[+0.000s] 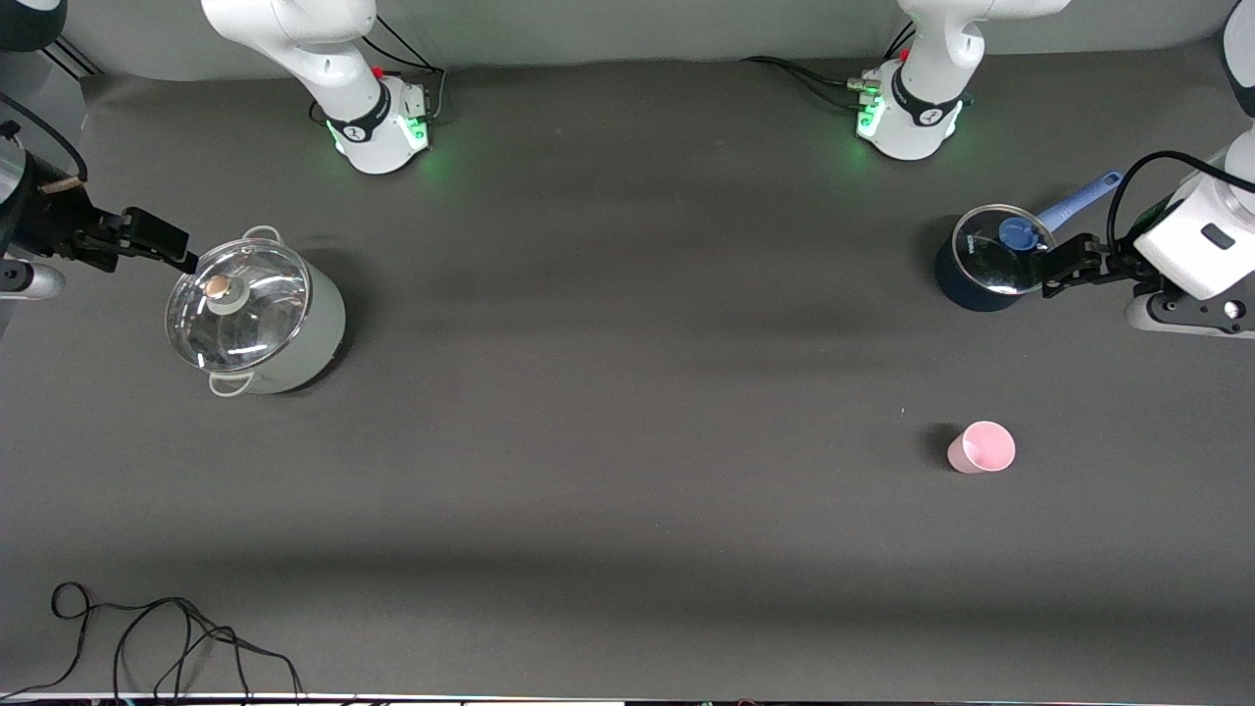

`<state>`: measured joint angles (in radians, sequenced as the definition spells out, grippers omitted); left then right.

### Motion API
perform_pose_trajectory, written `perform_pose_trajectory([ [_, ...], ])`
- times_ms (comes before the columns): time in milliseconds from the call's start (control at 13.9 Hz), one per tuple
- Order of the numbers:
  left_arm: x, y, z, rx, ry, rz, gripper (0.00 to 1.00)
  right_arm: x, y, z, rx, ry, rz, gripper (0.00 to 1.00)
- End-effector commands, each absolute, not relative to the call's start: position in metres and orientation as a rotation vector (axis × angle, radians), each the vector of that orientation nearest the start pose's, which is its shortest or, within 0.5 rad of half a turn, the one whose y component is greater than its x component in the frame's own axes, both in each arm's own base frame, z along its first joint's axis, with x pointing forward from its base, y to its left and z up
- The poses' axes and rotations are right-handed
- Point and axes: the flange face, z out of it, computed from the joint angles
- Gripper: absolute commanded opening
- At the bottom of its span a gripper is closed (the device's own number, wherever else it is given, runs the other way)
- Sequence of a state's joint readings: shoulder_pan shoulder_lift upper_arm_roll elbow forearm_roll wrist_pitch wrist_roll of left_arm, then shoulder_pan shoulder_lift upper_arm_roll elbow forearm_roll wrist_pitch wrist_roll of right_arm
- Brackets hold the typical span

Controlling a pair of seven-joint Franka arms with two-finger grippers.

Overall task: Transfer pink cup from left to right arm
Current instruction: 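Lift the left gripper away from the blue saucepan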

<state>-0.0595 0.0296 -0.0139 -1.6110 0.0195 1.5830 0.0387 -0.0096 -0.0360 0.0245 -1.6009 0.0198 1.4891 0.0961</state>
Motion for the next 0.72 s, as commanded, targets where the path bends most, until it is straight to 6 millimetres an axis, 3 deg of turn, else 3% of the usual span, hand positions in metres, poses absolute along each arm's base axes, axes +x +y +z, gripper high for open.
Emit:
perform_pose_trajectory([
  [0,0.563,-0.042,0.597,-3.109,0.204,0.066,1.0,0.541,0.013,0.618,-3.131,0.131,0.152,1.0],
  [287,0.567,-0.04,0.608,-3.108,0.258,0.031,1.0,0.541,0.013,0.618,-3.131,0.129,0.152,1.0],
  [430,0.574,-0.033,0.608,-3.084,0.491,0.017,1.0,0.541,0.014,0.617,-3.132,0.127,0.157,1.0],
  [645,0.594,-0.002,0.605,-3.075,0.775,-0.05,1.0,0.542,0.014,0.617,-3.132,0.127,0.157,1.0],
])
